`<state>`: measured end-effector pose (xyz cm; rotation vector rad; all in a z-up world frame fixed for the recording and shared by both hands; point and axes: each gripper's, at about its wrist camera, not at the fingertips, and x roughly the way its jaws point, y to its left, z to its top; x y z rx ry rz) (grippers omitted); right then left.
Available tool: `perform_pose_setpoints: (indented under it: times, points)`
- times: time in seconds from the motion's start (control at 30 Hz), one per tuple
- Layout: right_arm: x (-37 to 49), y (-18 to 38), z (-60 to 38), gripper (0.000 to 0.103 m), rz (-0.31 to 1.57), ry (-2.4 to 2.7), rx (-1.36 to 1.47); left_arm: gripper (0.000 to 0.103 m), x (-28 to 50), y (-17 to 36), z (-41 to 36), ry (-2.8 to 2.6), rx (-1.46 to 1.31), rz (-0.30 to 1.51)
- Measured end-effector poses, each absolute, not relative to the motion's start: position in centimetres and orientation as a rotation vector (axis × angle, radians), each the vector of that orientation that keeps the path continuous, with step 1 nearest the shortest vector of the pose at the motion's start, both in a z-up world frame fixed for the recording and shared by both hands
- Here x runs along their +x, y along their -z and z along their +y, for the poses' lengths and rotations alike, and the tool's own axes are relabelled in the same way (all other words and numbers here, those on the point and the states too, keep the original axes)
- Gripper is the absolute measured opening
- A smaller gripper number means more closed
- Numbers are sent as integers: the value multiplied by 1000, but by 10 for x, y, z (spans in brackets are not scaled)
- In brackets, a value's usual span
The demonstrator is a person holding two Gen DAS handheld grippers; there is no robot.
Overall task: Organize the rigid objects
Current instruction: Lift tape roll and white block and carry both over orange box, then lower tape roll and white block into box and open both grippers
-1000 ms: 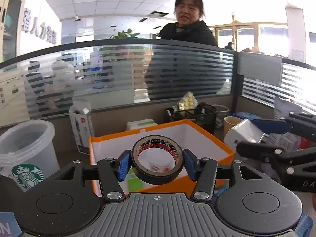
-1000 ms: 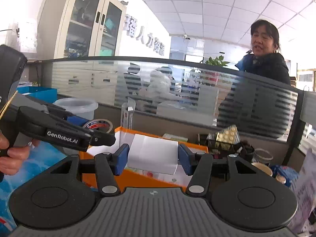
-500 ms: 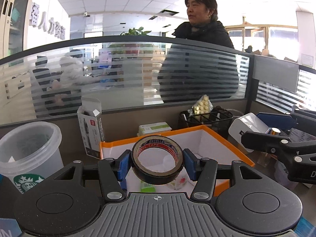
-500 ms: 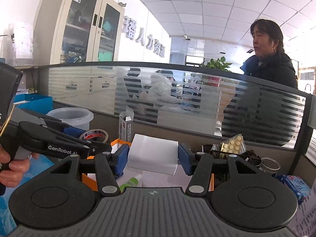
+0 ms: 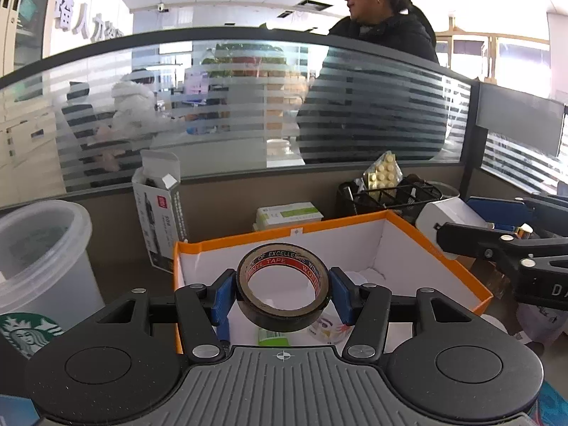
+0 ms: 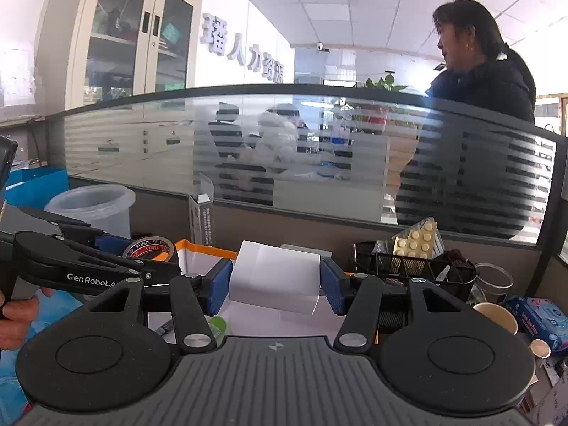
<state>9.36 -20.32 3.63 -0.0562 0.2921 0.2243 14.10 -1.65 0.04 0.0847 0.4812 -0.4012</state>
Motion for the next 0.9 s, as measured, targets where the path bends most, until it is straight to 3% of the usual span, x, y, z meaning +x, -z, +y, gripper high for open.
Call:
perform_pose_setpoints:
  times: [0.9]
  points:
    - [149, 24, -209, 51, 483, -192, -95, 55, 181, 47, -26, 406, 99, 626]
